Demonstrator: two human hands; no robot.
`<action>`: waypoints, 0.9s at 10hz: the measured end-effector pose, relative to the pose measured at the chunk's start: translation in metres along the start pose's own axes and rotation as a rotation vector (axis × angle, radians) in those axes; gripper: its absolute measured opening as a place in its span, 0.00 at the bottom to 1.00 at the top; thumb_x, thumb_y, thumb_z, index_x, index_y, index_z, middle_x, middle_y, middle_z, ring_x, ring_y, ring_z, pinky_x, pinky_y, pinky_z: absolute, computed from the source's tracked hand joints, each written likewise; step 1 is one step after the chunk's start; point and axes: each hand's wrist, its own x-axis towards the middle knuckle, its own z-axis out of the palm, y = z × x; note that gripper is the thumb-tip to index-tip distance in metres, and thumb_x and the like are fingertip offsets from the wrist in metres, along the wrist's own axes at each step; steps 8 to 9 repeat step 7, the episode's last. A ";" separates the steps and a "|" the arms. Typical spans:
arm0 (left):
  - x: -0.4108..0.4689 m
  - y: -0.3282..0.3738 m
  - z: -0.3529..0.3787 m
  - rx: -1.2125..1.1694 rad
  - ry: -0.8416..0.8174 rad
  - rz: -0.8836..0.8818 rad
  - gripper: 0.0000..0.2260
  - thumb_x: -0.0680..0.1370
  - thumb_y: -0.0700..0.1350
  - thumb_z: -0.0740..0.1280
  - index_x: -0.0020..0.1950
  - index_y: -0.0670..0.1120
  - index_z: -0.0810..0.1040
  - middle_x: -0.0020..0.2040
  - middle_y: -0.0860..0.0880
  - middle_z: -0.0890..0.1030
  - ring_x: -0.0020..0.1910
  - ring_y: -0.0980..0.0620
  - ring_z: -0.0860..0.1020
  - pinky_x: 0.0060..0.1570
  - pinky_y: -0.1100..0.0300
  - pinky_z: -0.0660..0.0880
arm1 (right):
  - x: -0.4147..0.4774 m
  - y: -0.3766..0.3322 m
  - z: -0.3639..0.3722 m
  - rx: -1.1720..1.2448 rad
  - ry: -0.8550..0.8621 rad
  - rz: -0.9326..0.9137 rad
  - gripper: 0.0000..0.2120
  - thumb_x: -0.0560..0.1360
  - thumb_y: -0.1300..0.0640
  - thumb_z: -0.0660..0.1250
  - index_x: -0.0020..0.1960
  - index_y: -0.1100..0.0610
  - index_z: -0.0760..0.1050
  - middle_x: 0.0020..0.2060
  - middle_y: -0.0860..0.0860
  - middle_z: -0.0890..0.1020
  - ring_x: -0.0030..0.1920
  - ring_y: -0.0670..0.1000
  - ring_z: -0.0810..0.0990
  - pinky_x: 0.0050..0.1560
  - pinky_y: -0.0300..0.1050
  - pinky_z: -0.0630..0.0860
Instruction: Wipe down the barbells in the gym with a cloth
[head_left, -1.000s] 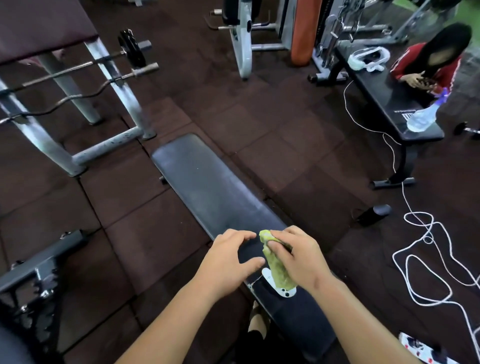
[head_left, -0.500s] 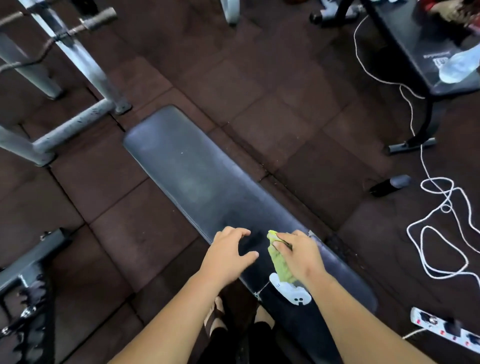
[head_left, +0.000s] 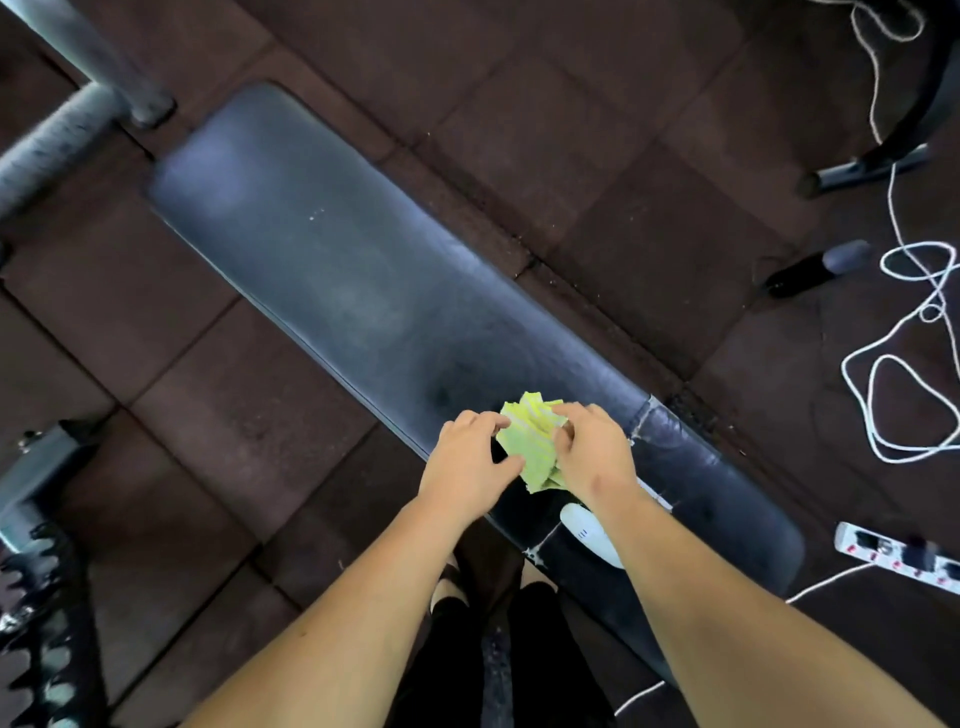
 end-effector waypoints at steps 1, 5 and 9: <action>0.003 -0.001 0.002 -0.010 0.002 -0.005 0.22 0.74 0.54 0.69 0.68 0.54 0.73 0.63 0.54 0.74 0.65 0.51 0.69 0.61 0.53 0.72 | 0.004 0.000 -0.002 -0.024 -0.002 0.000 0.20 0.79 0.63 0.61 0.67 0.50 0.79 0.51 0.52 0.77 0.49 0.57 0.80 0.52 0.47 0.76; -0.003 0.017 -0.023 -0.054 0.050 0.022 0.20 0.74 0.54 0.69 0.65 0.56 0.74 0.60 0.56 0.75 0.64 0.53 0.70 0.58 0.57 0.71 | 0.005 -0.022 -0.028 -0.074 0.004 -0.060 0.15 0.79 0.57 0.64 0.64 0.50 0.79 0.57 0.53 0.80 0.58 0.56 0.79 0.54 0.52 0.78; -0.021 0.037 -0.069 -0.106 0.162 0.045 0.20 0.75 0.56 0.69 0.66 0.56 0.74 0.61 0.57 0.75 0.63 0.55 0.72 0.61 0.55 0.73 | -0.004 -0.058 -0.065 0.024 0.072 -0.187 0.14 0.78 0.55 0.68 0.63 0.51 0.81 0.56 0.51 0.82 0.60 0.55 0.79 0.60 0.49 0.76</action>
